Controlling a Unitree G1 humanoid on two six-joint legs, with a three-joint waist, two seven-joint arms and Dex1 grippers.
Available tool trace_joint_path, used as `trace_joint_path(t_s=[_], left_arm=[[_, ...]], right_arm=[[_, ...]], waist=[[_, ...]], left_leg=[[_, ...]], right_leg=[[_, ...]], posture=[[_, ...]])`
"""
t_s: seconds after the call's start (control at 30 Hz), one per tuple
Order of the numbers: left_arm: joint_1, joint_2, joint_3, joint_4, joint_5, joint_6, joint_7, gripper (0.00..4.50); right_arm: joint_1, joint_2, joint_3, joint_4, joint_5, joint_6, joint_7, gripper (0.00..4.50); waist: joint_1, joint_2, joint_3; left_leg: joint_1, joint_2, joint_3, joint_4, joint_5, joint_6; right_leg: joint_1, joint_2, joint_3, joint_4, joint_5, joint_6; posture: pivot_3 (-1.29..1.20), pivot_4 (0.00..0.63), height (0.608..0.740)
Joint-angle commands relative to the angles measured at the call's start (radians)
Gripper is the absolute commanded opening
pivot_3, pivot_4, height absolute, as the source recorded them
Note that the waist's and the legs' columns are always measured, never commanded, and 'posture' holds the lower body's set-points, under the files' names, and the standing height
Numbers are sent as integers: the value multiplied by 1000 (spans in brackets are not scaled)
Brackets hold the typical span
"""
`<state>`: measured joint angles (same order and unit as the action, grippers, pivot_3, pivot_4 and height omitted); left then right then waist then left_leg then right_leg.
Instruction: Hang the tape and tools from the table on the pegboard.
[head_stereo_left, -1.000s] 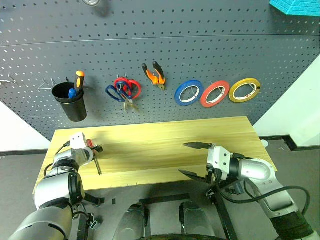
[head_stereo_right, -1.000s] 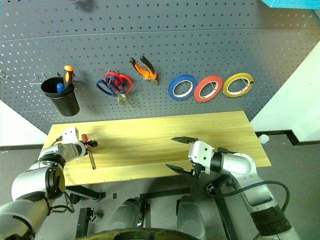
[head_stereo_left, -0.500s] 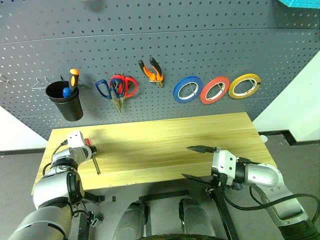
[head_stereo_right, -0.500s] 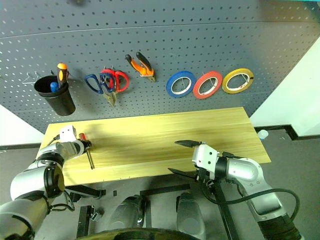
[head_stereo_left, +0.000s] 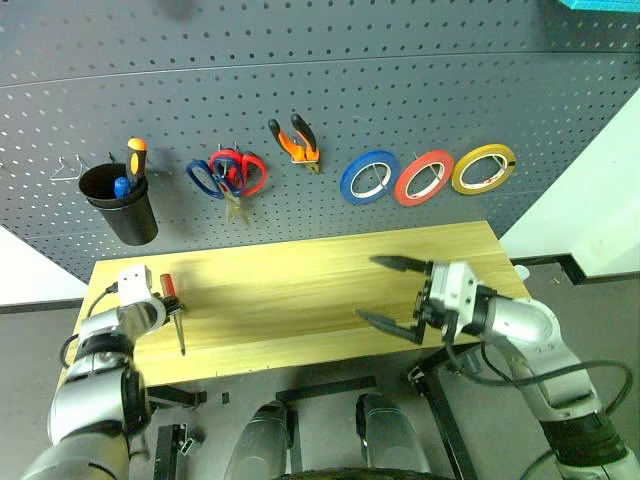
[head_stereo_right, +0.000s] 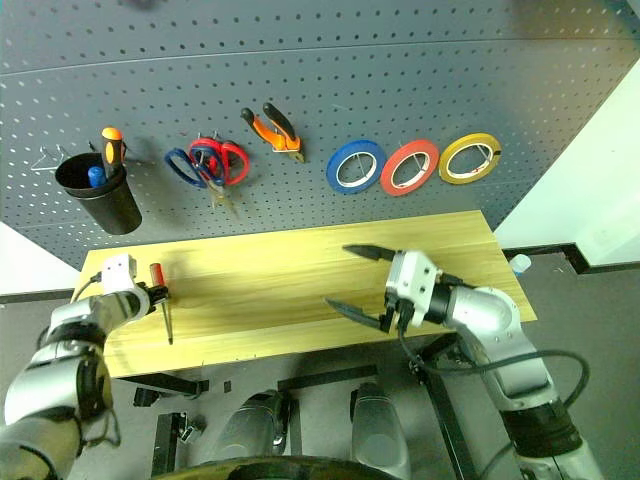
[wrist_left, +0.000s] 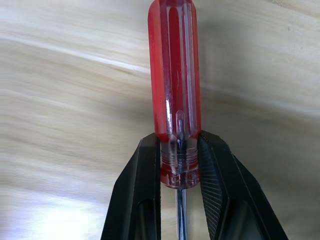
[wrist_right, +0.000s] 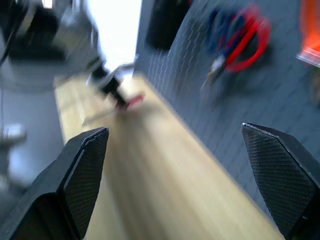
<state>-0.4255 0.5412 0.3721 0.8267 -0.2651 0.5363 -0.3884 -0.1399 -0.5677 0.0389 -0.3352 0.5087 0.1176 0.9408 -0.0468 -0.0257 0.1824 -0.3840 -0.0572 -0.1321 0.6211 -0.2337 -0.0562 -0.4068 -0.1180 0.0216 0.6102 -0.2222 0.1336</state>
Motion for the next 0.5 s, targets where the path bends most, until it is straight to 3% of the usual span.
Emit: trace_joint_path(t_s=[0.03,0.27,0.5], left_arm=[[150,11,75,-357,-116,-19,-108,672],[327,-6,274,-737,-400,14,-221,672],[302,58,431,-1007,-731,102,-250,672]], right_arm=[[-65,15,-49,-66,154,90,0,4446],[-184,57,-88,-44,301,188,-8,4446],[-253,83,-83,17,310,200,38,4446]], waist=[[3,-1,-1],[34,-1,-3],[36,-2,-7]], left_leg=[[-3,1,-1,0,0,0],[-7,1,-1,2,0,-1],[-8,0,-1,1,0,0]], right_leg=[[-2,0,0,0,0,-1],[-5,0,-1,-1,0,-6],[-2,2,-3,-11,3,-6]], posture=[[-56,101,740],[-11,80,740],[22,58,740]])
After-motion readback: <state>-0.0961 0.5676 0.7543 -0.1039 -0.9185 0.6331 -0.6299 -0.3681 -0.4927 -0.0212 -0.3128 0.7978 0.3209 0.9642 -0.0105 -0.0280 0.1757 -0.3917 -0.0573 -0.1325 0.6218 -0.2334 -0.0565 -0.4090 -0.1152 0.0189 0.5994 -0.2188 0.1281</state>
